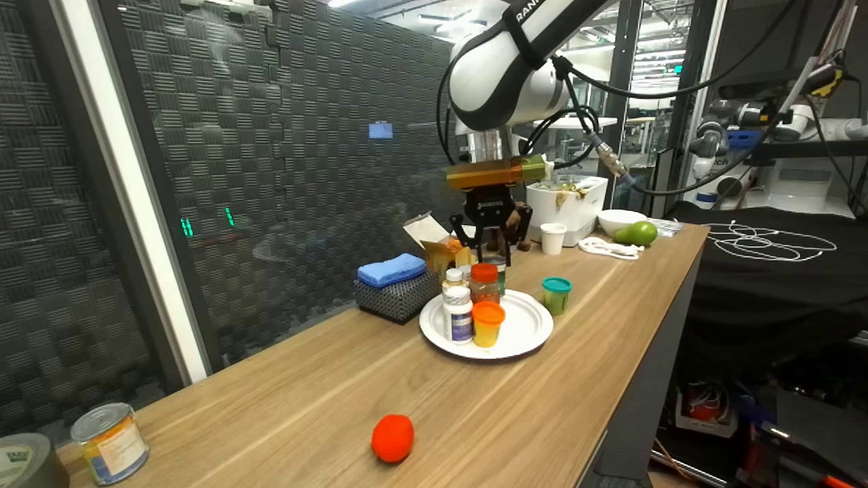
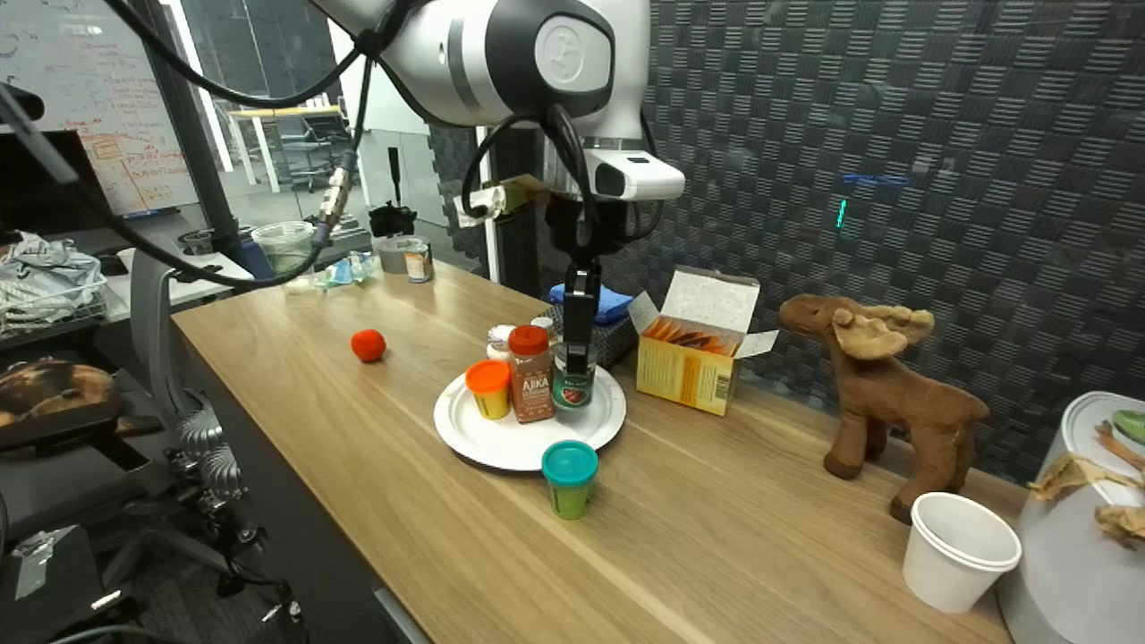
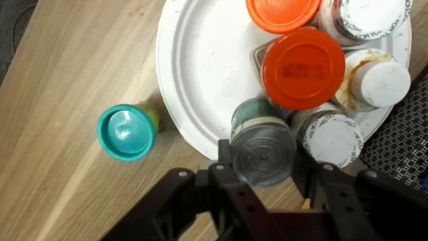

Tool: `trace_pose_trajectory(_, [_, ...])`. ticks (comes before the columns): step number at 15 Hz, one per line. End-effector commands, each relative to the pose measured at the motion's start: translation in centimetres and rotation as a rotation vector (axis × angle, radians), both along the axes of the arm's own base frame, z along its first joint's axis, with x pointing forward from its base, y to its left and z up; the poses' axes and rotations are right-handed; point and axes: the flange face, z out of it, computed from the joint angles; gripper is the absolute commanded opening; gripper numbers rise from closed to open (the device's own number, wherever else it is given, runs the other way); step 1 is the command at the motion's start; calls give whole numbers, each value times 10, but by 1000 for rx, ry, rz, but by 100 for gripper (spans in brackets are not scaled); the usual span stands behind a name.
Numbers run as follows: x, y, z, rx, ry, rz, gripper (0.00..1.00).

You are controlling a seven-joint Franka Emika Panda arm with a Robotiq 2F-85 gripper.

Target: Pick up all the objects surrounding the white plate and arrange them on the plate

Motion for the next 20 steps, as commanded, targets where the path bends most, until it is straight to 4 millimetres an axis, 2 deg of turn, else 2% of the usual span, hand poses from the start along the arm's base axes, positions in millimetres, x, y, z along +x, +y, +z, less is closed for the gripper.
trace_pose_trajectory(1, [19,5,2,9,12,-34,21])
trace_pose_trajectory(7, [27,13,-9,4,37,-30,21])
trace_pose_trajectory(13, [23,17,-12,-2,39,-19,21])
trace_pose_trajectory(14, [22,16,-11,-2,35,-19,30])
trace_pose_trajectory(15, [21,15,-11,-9,31,-17,71])
trace_pose_trajectory(17, [19,13,-9,-13,25,-25,72])
trace_pose_trajectory(20, [16,10,-4,-20,8,-34,93])
